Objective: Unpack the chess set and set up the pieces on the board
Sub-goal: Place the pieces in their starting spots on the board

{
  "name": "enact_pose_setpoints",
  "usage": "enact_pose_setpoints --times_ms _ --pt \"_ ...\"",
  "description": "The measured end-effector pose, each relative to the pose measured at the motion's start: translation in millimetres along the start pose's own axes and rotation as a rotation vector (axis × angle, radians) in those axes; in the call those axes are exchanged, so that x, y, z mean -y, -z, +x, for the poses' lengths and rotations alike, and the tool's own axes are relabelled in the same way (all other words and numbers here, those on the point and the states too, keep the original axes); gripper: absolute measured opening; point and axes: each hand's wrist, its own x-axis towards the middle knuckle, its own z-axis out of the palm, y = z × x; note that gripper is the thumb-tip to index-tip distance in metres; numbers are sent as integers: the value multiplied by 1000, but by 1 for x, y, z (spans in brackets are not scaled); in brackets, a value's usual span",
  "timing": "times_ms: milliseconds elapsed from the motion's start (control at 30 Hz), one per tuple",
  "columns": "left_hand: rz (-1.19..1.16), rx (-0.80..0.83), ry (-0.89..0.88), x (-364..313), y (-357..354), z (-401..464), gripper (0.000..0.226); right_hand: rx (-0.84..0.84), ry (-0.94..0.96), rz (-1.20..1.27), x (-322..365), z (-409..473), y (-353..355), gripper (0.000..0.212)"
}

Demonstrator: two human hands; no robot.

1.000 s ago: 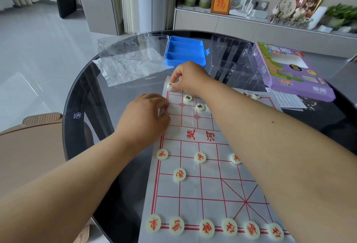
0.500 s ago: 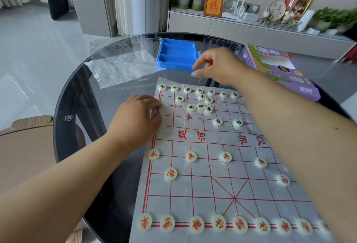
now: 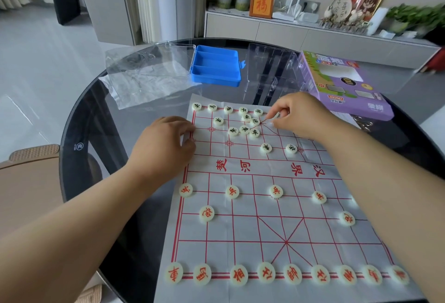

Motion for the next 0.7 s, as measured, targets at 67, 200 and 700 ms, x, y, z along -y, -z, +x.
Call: enact_pose_setpoints --times_ms 67,200,700 --pt "-1 -1 4 0 0 0 36 -41 -20 11 -2 4 -3 9" --pt "0 5 6 0 0 0 36 -84 -56 40 1 14 -12 12" --pt "-8 -5 9 0 -1 1 36 -137 -95 -2 34 24 -34 15"
